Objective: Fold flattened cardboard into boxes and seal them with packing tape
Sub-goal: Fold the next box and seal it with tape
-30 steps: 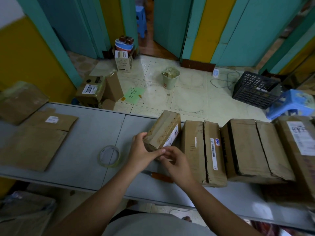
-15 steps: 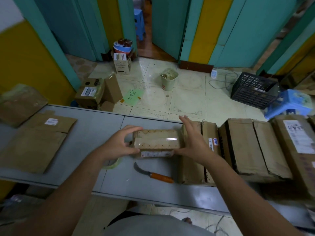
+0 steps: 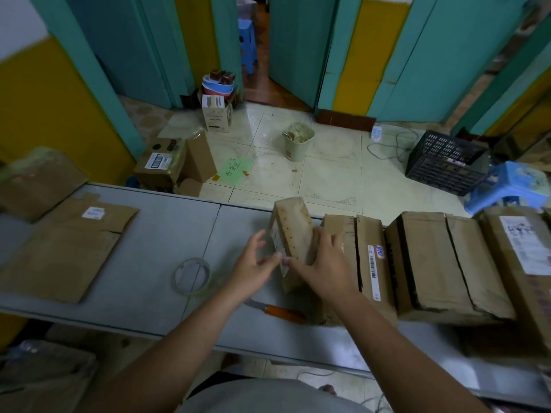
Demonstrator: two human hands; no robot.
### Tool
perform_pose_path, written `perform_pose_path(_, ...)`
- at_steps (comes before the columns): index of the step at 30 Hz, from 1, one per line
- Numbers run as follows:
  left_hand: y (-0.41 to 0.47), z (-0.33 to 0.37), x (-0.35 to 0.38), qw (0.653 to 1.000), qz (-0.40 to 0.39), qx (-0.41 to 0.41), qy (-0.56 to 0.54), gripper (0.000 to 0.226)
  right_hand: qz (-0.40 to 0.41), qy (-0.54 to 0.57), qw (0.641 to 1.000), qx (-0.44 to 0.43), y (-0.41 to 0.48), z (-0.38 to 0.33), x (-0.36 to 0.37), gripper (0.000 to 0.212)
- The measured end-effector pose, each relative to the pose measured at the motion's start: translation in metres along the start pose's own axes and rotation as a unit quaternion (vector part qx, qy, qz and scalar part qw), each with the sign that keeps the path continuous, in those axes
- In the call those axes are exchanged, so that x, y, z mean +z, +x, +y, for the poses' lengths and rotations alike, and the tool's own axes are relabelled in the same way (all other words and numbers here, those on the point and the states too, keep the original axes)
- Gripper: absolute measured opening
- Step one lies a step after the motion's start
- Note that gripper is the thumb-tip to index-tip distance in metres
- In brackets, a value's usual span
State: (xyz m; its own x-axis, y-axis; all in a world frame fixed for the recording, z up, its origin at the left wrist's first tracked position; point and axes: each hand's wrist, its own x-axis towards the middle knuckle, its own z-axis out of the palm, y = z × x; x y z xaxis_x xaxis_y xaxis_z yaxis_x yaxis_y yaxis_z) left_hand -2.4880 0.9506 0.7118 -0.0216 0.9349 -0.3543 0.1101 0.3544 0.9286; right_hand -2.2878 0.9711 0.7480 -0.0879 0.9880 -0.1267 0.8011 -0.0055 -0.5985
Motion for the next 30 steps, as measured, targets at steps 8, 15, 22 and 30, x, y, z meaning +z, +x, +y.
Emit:
perform_pose_path(8,0.001,-0.007,0.029,0.996,-0.06,0.021,-0.067,0.058,-0.033,-0.055,0.997,-0.047,-0.022,0.007,0.011,0.121)
perform_pose_path(15,0.001,-0.005,0.027,0.994,-0.094,0.034,0.039,0.053,-0.023,-0.071,0.997,-0.004,-0.03,0.018,0.001,0.122)
perform_pose_path(22,-0.007,-0.026,-0.025,0.966,0.035,0.084,0.242,0.028,0.0,-0.006,0.999,-0.035,-0.042,0.014,-0.018,0.108)
perform_pose_path(30,-0.02,-0.073,-0.104,0.913,0.096,-0.034,0.394,0.051,-0.014,-0.055,0.986,-0.16,-0.027,-0.027,-0.012,0.085)
